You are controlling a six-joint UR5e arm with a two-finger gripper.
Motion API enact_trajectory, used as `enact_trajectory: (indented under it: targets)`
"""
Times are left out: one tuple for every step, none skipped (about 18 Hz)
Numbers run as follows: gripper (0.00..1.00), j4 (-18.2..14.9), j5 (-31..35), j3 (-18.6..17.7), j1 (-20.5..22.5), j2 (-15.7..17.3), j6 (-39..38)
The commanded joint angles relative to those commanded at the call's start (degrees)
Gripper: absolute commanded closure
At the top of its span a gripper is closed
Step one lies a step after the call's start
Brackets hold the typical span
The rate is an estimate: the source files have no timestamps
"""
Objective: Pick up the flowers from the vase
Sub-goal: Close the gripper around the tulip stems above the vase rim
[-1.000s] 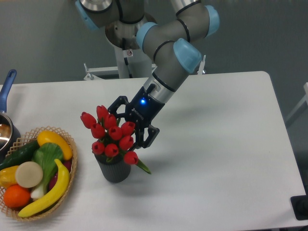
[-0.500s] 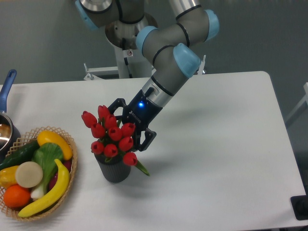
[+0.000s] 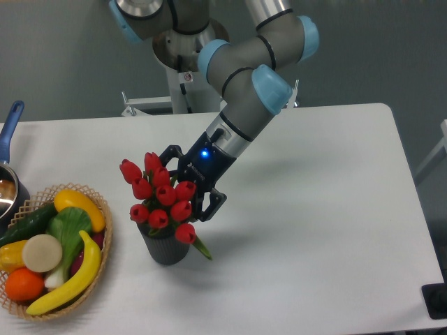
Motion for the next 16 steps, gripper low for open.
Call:
enact_trajectory:
  targets:
    - [0.34,0.0,0.09,0.0,0.0,0.0,0.0]
    - [0.35,0.0,0.09,0.0,0.0,0.0,0.0]
    - [0.37,0.0,0.09,0.0,0.0,0.09,-0.09]
    - [0.37,0.0,0.09,0.0,0.0,0.09,-0.17]
    - [0.39,-0.09,0.26,-0.09,0.0,0.09,-0.35]
    - [0.43,0.0,0.44,-0.17,0.0,0.09,-0.96]
    - [0.47,0.0,0.53,-0.09,0.0,0.17,-1.4]
    - [0.49,-0.09,0.53,-0.09,0.0,0.26,-1.75]
    - [0.52,-0.09,0.53,-0.09,0.0,0.35,-2.19]
    - [0.52,-0.09,0.61,-0.09,0.0,0.52,-2.63]
    - [0.52,-0.09,0.62,-0.09,0.0,0.53,-2.81]
    - [0.52,0.0,0.53,0.0,0.0,0.61,-2.81]
    - [0.52,-0.09,0.53,0.0,0.0,0.7,-2.9]
    - [0.52,-0.09,0.53,0.0,0.0,0.7,-2.9]
    - [0.53,-0.09,0.53,0.0,0.0,0.79,-2.9]
    - [0.54,-0.09,0.53,0.0,0.0,0.79,-2.9]
